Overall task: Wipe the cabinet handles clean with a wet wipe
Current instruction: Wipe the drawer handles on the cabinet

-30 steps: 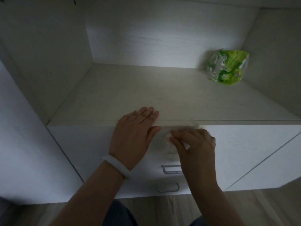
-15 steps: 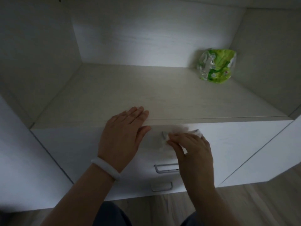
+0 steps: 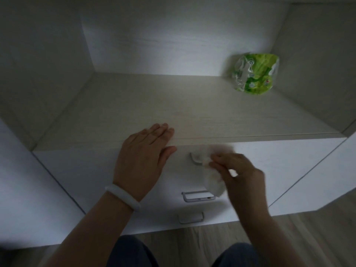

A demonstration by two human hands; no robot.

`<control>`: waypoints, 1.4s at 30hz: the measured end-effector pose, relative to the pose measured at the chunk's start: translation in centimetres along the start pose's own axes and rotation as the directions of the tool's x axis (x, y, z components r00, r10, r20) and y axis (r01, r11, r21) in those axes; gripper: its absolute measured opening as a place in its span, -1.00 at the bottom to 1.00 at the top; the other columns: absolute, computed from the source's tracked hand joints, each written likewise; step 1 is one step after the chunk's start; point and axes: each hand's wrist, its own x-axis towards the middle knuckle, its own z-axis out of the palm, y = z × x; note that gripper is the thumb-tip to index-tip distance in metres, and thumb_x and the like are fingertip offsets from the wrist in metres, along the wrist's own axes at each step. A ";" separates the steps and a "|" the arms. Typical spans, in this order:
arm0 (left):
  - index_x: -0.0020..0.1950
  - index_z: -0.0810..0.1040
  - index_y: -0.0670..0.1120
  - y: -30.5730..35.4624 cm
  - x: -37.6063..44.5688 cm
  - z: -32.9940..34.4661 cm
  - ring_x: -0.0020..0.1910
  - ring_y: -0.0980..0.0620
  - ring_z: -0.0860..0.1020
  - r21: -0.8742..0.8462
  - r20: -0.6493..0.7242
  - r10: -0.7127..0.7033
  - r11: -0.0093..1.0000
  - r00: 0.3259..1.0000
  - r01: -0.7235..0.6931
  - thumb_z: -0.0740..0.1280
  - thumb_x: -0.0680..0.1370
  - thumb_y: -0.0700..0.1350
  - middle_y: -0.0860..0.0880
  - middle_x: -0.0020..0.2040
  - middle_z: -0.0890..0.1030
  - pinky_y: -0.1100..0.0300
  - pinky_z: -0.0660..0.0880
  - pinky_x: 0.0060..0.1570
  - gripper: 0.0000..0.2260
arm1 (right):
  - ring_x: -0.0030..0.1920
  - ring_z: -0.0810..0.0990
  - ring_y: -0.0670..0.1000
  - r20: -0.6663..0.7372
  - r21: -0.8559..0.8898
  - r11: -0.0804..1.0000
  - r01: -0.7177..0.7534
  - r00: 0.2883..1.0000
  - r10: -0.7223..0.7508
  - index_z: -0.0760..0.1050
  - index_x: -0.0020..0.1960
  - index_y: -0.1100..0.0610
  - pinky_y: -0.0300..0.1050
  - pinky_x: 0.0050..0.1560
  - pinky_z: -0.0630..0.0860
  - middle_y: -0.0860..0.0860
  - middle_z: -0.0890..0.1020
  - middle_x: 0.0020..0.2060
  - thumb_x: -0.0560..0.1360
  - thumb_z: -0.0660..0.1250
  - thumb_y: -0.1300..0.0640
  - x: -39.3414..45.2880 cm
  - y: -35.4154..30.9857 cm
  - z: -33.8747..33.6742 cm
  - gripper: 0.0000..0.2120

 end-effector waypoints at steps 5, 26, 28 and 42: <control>0.34 0.52 -0.03 0.0 0.0 0.0 0.34 0.02 0.48 0.008 -0.029 -0.001 1.000 1.000 0.001 0.11 0.61 0.11 0.00 0.34 0.53 0.14 0.26 0.29 -0.60 | -0.06 0.62 -0.13 -0.148 -0.047 0.999 0.011 0.989 -0.018 0.64 0.00 0.12 -0.38 0.08 0.48 -0.06 0.65 -0.07 0.43 0.43 0.26 0.2 2.0 -2.6 -0.84; 0.36 0.50 -0.02 -0.2 -0.1 0.4 0.35 0.03 0.47 -0.013 -0.023 0.005 1.000 1.000 -0.006 0.12 0.62 0.11 0.01 0.36 0.51 0.06 0.36 0.28 -0.60 | -0.14 0.59 -0.23 -0.076 0.402 0.793 -0.458 0.846 0.527 0.62 -0.16 0.10 -0.41 -0.10 0.50 0.01 0.60 -0.07 0.43 0.44 0.24 -0.3 0.4 -0.3 -0.94; 0.36 0.50 -0.02 -0.3 -0.1 0.5 0.36 0.03 0.46 -0.025 -0.017 0.005 1.000 1.000 -0.005 0.11 0.62 0.11 0.01 0.36 0.51 0.04 0.38 0.29 -0.60 | -0.18 0.53 -0.23 -0.172 0.176 0.903 -0.391 0.891 0.420 0.61 -0.11 0.15 -0.51 -0.19 0.42 -0.06 0.53 -0.08 0.46 0.41 0.20 -0.5 -0.3 0.3 -0.97; 0.36 0.50 -0.01 -0.4 -0.2 0.7 0.36 0.02 0.46 -0.016 -0.034 0.006 1.000 0.999 -0.007 0.12 0.62 0.12 0.01 0.37 0.50 0.04 0.39 0.26 -0.60 | -0.14 0.43 -0.45 0.179 0.125 0.960 -0.252 0.957 0.228 0.57 0.10 0.11 -0.58 -0.16 0.34 -0.42 0.46 -0.21 0.54 0.16 -0.01 -0.1 -3.5 1.7 -0.70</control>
